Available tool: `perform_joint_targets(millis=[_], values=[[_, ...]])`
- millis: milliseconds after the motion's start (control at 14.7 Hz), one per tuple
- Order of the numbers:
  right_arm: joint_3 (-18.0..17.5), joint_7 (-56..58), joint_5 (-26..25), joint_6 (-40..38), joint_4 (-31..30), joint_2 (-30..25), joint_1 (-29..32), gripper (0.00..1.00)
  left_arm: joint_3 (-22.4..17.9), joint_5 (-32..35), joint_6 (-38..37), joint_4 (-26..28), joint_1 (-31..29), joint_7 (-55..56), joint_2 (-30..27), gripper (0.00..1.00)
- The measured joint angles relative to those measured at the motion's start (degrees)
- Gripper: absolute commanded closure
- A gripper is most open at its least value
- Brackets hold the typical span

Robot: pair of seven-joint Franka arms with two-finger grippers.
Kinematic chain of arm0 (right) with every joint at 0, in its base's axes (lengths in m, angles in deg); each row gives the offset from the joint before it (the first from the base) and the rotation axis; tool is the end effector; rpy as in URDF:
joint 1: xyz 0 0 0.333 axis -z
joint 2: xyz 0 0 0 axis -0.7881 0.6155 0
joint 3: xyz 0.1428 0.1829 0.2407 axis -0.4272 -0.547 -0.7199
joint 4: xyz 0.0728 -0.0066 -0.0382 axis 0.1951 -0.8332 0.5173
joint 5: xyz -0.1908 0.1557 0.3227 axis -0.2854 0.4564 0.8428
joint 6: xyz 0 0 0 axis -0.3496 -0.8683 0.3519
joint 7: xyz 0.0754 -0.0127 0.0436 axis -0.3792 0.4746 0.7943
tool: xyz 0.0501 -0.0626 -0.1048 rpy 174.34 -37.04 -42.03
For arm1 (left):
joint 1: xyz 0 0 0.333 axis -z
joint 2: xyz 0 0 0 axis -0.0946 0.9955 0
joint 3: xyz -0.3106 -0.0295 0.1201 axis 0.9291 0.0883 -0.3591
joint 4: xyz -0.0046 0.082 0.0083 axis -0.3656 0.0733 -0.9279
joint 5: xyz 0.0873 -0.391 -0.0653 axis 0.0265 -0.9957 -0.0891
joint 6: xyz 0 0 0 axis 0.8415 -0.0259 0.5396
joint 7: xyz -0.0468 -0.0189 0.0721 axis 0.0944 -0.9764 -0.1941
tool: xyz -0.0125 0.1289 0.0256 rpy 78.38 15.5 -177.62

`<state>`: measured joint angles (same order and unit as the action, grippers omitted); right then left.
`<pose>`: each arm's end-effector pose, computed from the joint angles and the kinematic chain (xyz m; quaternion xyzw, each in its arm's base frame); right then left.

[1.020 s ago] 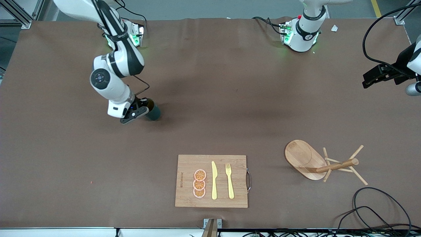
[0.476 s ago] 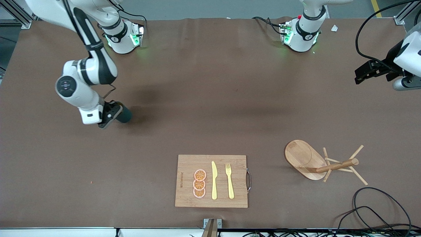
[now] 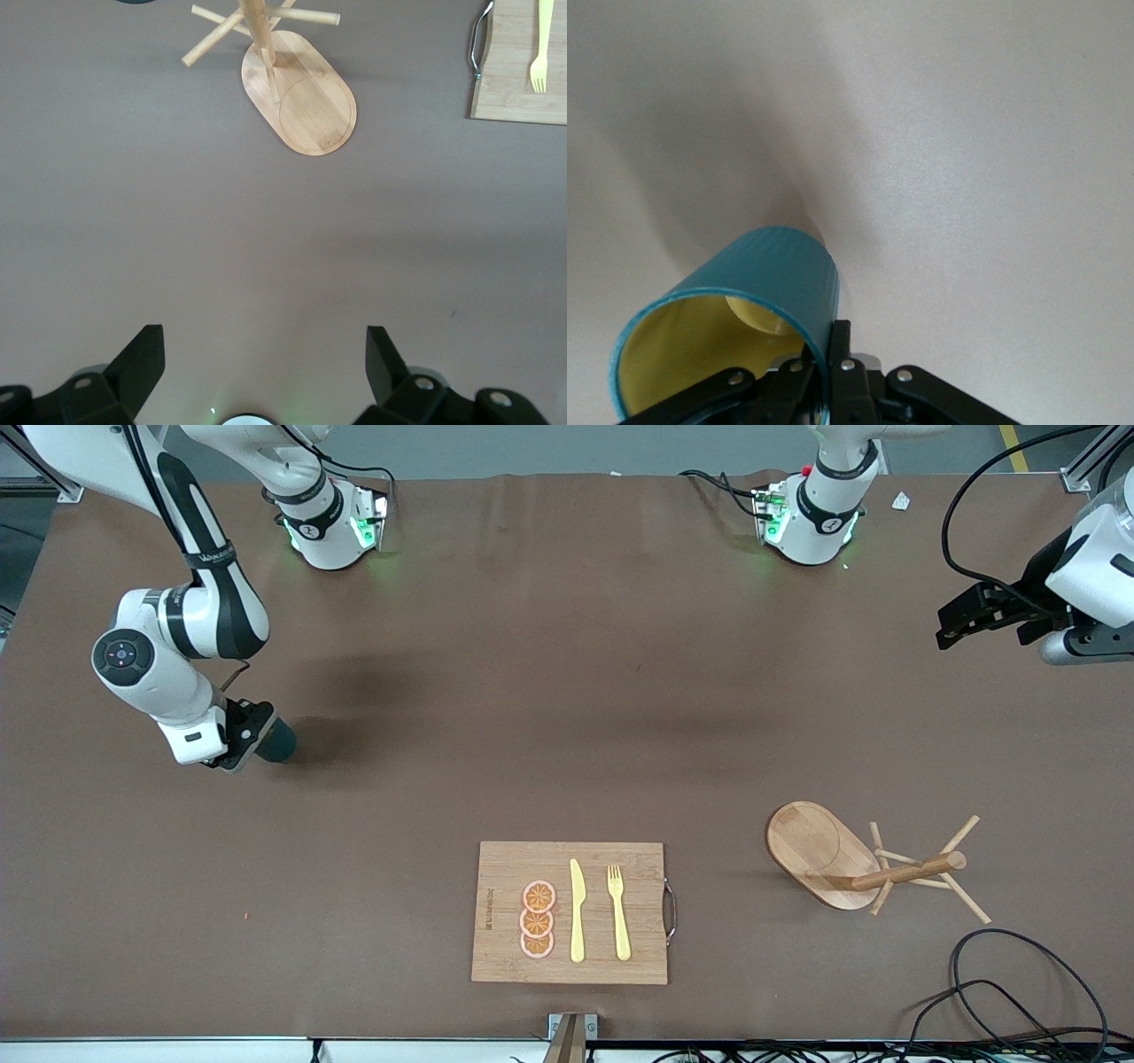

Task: Transfer cup from left to right arm and place
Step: 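Carry the mug with the right gripper away from the cutting board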

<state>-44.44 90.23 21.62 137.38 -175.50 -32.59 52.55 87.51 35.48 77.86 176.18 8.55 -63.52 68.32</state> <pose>0.5316 -0.0418 0.2382 0.8303 0.5534 -0.0406 0.0519 0.5509 -0.0669 0.6338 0.9996 0.0182 -0.0196 0.0004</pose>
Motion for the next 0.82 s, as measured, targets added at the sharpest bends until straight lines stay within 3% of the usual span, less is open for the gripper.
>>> perform_joint_targets(millis=[408, 476, 544, 612, 816], values=[[-0.16, 4.33, -0.02, 3.33, 0.41, 3.01, 0.22, 0.99, 0.04, 0.00, 1.63, 0.31, 0.03, 0.00, 0.00, 0.00], [-0.16, 4.44, -0.02, 3.33, 0.42, 3.03, 0.24, 0.93, 0.04, 0.00, 1.63, 0.31, -0.01, 0.00, -0.02, 0.00], [-0.16, 4.46, -0.02, 3.34, 0.42, 3.03, 0.25, 0.58, 0.03, 0.00, 1.63, 0.31, -0.03, 0.00, -0.04, 0.00], [-0.16, 4.45, -0.02, 3.51, 0.43, 3.06, 0.31, 0.01, 0.03, 0.00, 1.63, 0.31, -0.02, 0.00, -0.06, 0.00], [-0.16, 4.43, -0.02, 3.73, 0.72, 3.39, 0.75, 0.00, 0.04, 0.00, 1.63, 0.31, -0.03, 0.00, -0.10, 0.00]])
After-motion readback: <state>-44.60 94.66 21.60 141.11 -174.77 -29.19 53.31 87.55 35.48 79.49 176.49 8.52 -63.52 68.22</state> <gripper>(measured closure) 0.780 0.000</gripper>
